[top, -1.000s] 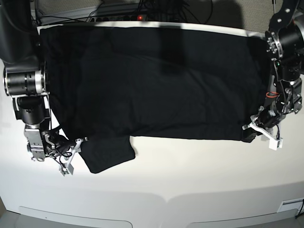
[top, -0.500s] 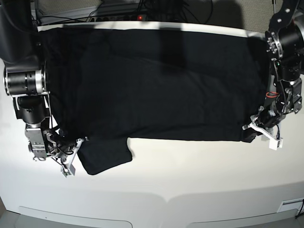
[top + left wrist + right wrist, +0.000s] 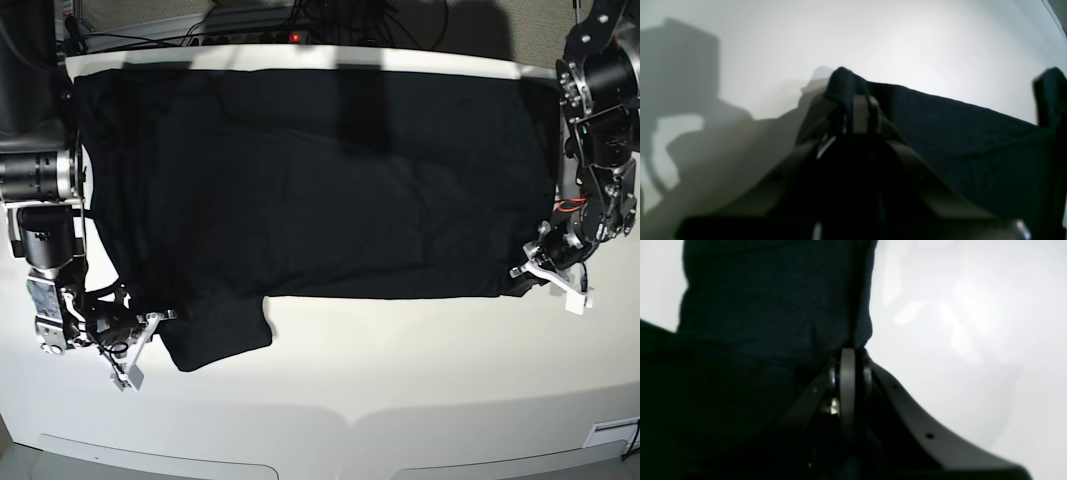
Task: Fold the T-shirt properly
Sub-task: 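Grasp the hem corners with both grippers, then lift the hem and fold it over toward the shoulders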
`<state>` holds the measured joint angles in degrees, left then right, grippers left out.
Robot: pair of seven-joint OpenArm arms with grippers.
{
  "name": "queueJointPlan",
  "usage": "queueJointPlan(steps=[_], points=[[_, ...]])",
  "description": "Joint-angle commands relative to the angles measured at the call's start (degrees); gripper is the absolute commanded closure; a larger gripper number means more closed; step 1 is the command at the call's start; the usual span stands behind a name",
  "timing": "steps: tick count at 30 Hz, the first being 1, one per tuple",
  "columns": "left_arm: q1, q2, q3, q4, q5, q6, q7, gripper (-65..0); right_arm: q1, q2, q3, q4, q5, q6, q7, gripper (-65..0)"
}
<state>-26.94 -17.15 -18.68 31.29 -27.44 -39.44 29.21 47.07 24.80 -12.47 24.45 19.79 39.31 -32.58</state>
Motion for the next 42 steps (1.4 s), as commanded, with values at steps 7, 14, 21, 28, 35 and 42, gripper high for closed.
queueJointPlan(steps=[7,14,21,28,35,42], points=[[7.34,-0.63,0.02,12.41,-7.69,-0.56,-0.13,0.0,0.13,5.38,0.13,1.46,9.77,0.69,-0.52,0.0],[20.59,-0.74,0.02,34.6,-8.57,-0.56,-0.59,0.0,-6.45,7.96,0.13,7.67,16.13,0.69,-0.44,0.0],[25.46,-1.11,0.02,40.52,-8.59,0.04,-1.84,0.0,-19.28,13.33,0.13,30.93,25.73,0.69,-1.14,0.0],[26.34,-1.14,-0.02,40.52,-8.61,0.02,-1.84,0.0,-31.98,19.04,0.66,50.12,25.2,-4.42,-0.72,0.0],[26.32,-1.97,-0.02,40.52,-8.66,0.0,-1.86,0.0,-44.15,18.86,13.42,60.98,25.2,-5.05,-1.18,0.0],[26.4,-5.6,-0.02,40.52,-10.88,-0.07,-0.24,0.0,-57.88,18.69,24.48,70.66,25.18,-5.07,-1.25,0.0]])
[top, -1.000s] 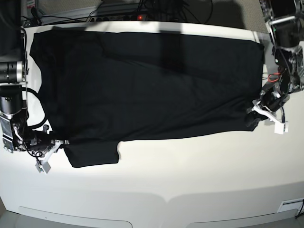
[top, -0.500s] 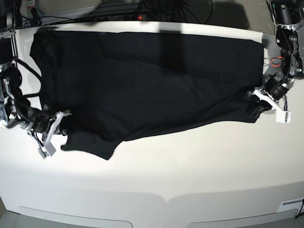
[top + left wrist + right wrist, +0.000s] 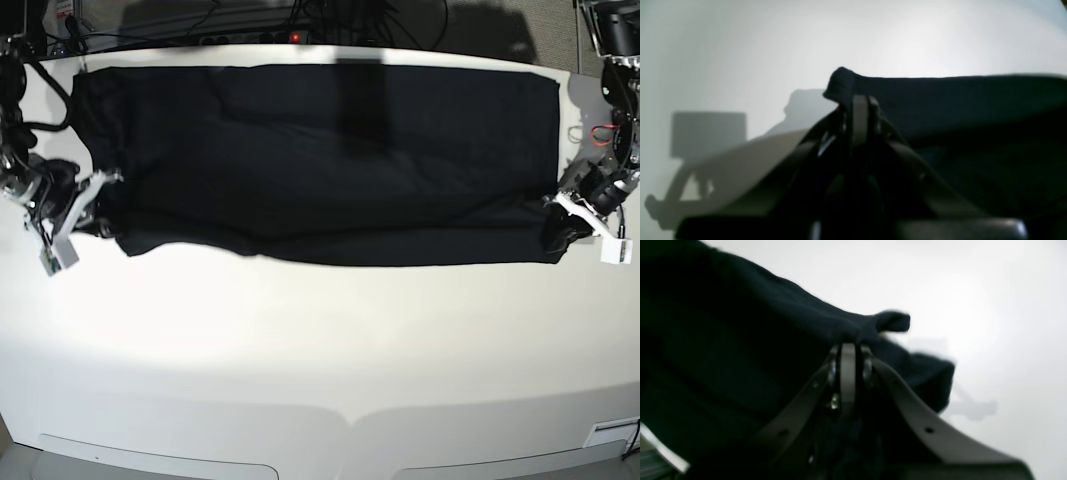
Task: Fold the T-shirt properly
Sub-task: 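Lift the hem and fold it over toward the shoulders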
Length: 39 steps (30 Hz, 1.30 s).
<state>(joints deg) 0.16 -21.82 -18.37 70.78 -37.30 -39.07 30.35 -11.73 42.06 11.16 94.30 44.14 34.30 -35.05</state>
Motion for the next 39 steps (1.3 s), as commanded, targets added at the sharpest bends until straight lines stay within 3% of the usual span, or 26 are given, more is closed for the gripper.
queueJointPlan(steps=[1,15,27,39], points=[[-0.42,-1.14,-0.33,1.03,-1.9,-0.68,-1.22,0.0,-0.55,1.22,2.01,1.55,0.85,-0.07,1.2,0.0],[7.17,-3.82,-1.62,1.33,-5.92,-0.93,-1.42,0.0,-15.65,-7.63,16.04,10.27,0.81,-0.02,1.62,0.0],[12.72,-3.76,-3.04,3.08,-6.23,-0.93,-1.05,0.0,-18.23,-13.81,17.33,10.32,-3.93,0.0,1.49,0.0],[14.27,-3.76,-3.04,3.08,0.44,-0.93,-1.49,0.0,-18.29,-21.33,17.33,10.32,-18.58,-0.07,1.42,0.0]])
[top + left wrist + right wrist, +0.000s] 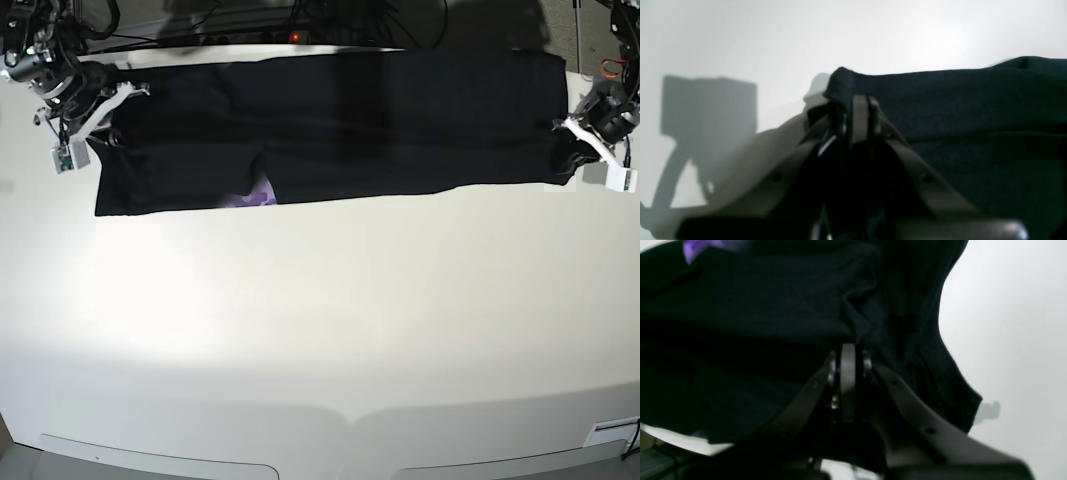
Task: Fold the T-shirt properly
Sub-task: 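Lift the hem and fold it over toward the shoulders, then lower the folded hem and open both grippers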
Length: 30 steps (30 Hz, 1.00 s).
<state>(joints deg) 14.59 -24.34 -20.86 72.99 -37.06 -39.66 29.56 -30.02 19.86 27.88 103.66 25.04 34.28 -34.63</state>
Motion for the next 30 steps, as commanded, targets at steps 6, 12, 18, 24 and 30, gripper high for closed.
queueJointPlan(steps=[6,12,18,24,30], points=[[-0.17,-1.27,-0.55,0.87,2.03,-0.34,-0.59,0.0,0.07,0.48,0.61,0.96,-4.33,-0.09,0.92,0.0],[-0.17,-2.03,-0.55,0.9,1.77,-0.34,2.1,-29.7,0.96,0.92,0.61,0.96,-5.79,-0.26,1.16,-28.8],[-0.15,-7.28,-0.55,0.9,-11.65,-0.34,8.33,-34.0,5.03,1.09,0.61,0.96,-5.79,-0.24,1.11,-29.8],[-0.15,-13.07,-0.59,0.9,-23.5,-0.34,14.47,-34.0,9.53,1.05,0.61,0.96,-4.9,-0.26,-0.63,-29.8],[-0.11,-13.6,-1.7,0.85,-28.28,-0.34,19.52,-34.2,11.45,0.9,0.61,0.96,-2.99,-0.26,-1.62,-29.8]])
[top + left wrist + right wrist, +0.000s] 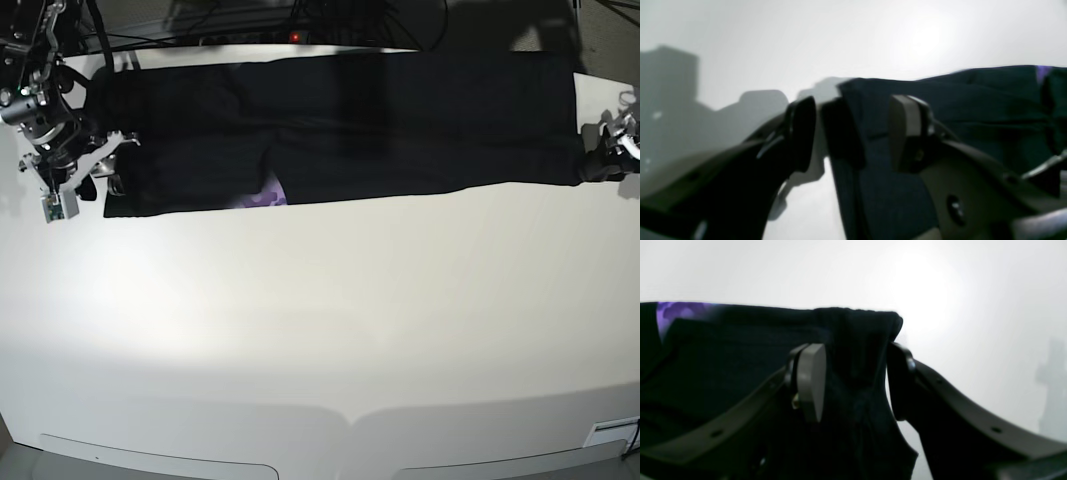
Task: Fold the T-shirt properly
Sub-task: 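Lower the folded hem and open both grippers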
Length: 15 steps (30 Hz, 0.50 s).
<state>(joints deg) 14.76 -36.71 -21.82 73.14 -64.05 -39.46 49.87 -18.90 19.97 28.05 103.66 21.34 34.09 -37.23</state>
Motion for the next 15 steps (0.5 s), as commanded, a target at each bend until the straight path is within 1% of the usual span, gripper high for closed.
queueJointPlan(steps=[1,6,8,10,11,15], points=[[-0.31,-1.09,-0.74,0.61,-2.03,-0.54,-0.33,-34.6,0.33,0.81,0.44,0.96,1.2,-0.04,0.98,-29.8],[-0.31,-1.05,-0.74,-2.05,-2.67,-0.54,0.04,-34.6,0.33,0.66,0.42,0.96,1.79,-0.04,0.96,-29.8],[-0.31,-0.7,-0.74,-4.0,-3.1,-0.54,1.49,-34.6,0.33,0.66,0.42,0.96,1.79,-0.02,0.96,-29.8],[-0.33,0.22,-0.72,-6.1,-4.81,-0.54,3.28,-34.6,0.33,0.66,0.42,0.96,1.79,-0.02,0.98,-29.8],[-0.31,0.85,-0.72,-7.13,-5.25,-0.54,3.21,-34.6,0.35,0.66,0.42,0.96,1.79,-0.02,1.07,-29.8],[-0.52,3.74,-0.61,-10.01,-4.33,-0.54,2.84,-34.6,1.01,0.66,0.42,0.96,1.77,-0.02,1.18,-29.8]])
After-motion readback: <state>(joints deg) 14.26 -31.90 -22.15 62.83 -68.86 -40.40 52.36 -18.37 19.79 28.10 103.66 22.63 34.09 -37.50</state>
